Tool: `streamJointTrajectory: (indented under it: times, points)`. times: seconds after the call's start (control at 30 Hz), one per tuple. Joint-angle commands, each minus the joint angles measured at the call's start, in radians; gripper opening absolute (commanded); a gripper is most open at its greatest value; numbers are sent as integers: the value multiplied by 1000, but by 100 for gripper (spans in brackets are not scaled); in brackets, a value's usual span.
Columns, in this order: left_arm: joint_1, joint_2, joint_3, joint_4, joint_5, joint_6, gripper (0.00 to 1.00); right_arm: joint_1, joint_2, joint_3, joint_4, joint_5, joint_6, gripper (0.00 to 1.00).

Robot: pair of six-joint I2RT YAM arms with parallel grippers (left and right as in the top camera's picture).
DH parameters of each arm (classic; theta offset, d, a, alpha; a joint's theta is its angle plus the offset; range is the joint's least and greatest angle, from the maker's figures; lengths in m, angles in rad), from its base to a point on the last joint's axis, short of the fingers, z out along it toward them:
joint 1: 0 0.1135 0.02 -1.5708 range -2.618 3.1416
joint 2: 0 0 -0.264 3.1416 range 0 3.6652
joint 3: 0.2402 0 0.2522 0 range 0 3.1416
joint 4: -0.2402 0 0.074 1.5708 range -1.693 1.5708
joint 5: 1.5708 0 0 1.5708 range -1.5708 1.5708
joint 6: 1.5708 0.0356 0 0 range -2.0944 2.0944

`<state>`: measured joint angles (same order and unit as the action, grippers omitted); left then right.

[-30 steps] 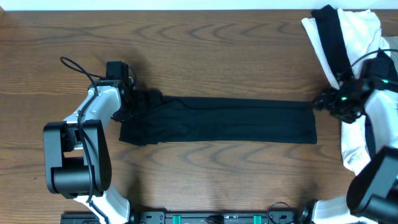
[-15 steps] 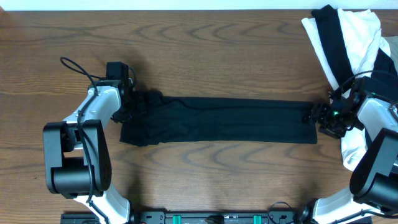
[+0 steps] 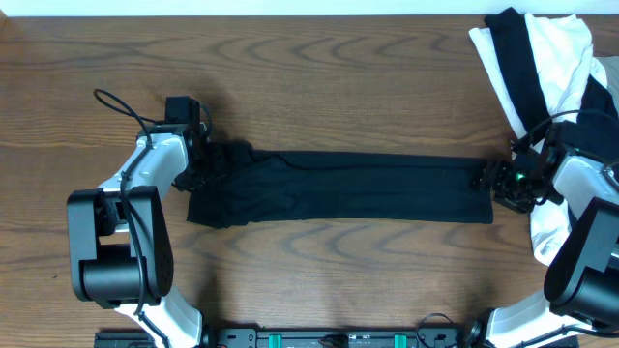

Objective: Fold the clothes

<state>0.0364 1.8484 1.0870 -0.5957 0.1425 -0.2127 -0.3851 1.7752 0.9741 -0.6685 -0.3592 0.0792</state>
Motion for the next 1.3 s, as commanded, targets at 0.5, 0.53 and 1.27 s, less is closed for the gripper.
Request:
streamJointTrajectory:
  times: [0.5, 0.53, 1.27]
  points:
    - [-3, 22, -6, -36, -12, -2, 17, 1, 10, -92, 109, -16, 29, 1]
    - [-3, 20, -6, -37, -11, -2, 17, 0, 9, -83, 108, -16, 29, 1]
    - [-3, -213, 53, -157, 55, -10, 86, 50, -61, 325, -362, 98, 62, 1]
